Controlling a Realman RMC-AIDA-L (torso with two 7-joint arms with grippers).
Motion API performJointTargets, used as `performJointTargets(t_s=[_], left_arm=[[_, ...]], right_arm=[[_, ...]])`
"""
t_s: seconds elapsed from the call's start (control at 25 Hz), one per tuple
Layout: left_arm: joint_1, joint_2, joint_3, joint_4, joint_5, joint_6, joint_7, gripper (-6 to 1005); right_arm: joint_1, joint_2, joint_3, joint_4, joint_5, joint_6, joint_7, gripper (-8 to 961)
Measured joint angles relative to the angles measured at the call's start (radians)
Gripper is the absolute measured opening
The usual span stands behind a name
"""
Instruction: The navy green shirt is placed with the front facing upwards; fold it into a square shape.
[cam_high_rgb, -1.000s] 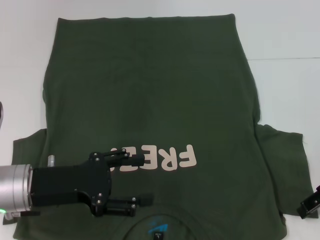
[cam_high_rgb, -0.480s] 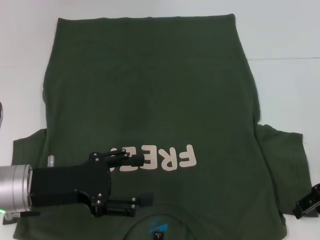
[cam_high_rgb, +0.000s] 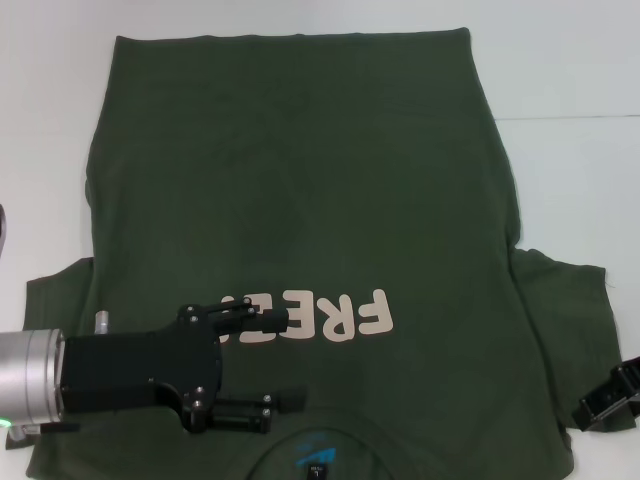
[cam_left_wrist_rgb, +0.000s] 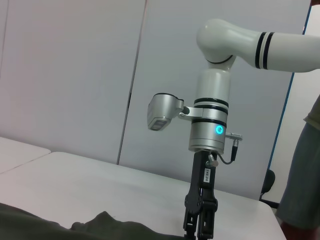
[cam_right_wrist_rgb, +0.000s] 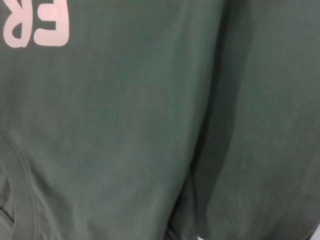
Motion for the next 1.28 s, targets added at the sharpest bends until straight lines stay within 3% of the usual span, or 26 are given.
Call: performJointTargets(t_s=[0.32, 0.56, 0.88, 1.08, 1.28], left_arm=[[0.000, 0.000, -0.001, 0.000, 0.000, 0.000, 0.000, 873], [0.000, 0.000, -0.005, 0.000, 0.000, 0.000, 0.000, 873], [0.000, 0.000, -0.004, 0.000, 0.000, 0.000, 0.000, 873], [0.000, 0.000, -0.003, 0.000, 0.000, 0.000, 0.001, 873], [0.000, -0.001, -0.004, -0.002, 0.000, -0.001, 0.008, 873]], right_arm=[[0.000, 0.006, -0.004, -0.003, 0.000, -0.001, 0.002, 761], [-0.006, 0.011, -0.004, -0.013, -0.010, -0.007, -0.002, 520], [-0.005, 0.010, -0.004, -0.010, -0.011, -0.001, -0.002, 302], [-0.006, 0.011, -0.012, -0.010, -0.011, 0.000, -0.002, 68], [-0.009, 0.011, -0.013, -0.015, -0.011, 0.002, -0.003, 12]])
